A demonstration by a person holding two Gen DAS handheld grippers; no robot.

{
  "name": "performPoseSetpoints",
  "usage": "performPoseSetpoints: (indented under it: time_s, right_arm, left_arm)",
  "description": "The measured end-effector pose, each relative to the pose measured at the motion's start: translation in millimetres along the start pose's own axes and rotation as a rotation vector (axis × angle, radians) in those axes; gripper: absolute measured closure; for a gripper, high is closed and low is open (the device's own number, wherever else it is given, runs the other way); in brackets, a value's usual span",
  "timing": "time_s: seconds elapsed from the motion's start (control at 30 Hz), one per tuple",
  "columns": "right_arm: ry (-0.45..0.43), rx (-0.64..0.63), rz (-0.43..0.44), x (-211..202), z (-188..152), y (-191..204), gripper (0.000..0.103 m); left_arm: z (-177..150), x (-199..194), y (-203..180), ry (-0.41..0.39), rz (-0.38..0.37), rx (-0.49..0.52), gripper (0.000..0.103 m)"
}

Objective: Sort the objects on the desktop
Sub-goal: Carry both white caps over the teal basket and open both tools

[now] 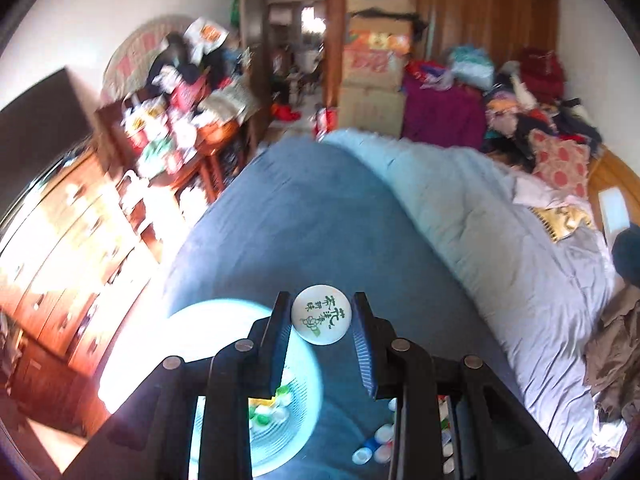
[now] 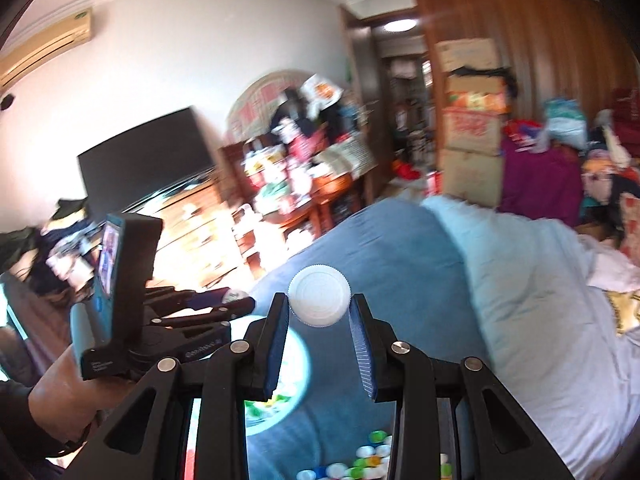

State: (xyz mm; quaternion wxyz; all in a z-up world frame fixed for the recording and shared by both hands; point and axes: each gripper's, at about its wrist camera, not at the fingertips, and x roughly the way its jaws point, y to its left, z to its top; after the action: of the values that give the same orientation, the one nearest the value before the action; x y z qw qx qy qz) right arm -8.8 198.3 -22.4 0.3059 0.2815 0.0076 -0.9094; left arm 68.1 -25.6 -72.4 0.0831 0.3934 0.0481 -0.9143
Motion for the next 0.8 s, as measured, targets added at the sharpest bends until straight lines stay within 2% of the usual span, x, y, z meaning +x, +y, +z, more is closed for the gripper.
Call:
performPoseSetpoints:
  time_s: [0.23, 0.4, 0.63, 0.8]
  right_arm:
    - [0.118, -0.04, 0.136, 65.5, 2.0, 48.1, 0.069]
    - [0.208, -0.048, 0.198, 110.0, 0.8, 72.1, 0.069]
    - [0.291, -0.052, 0.226, 152.5, -1.9, 90.1, 0.068]
    - [0.325, -0.051, 0.23, 174.1, -2.2, 93.8, 0.068]
  left_arm:
    - [-33.7, 20.8, 75.9, 0.1, 0.048, -0.058, 0.072]
    - [-53.5, 38.3, 122.5, 0.172, 0.061, -0.11, 0.072]
    - [-63.6, 64.2, 167.9, 0.249, 0.035, -0.136, 0.072]
    - [-56.1, 84.5, 176.3, 0.277, 0.016, -0.123, 0.072]
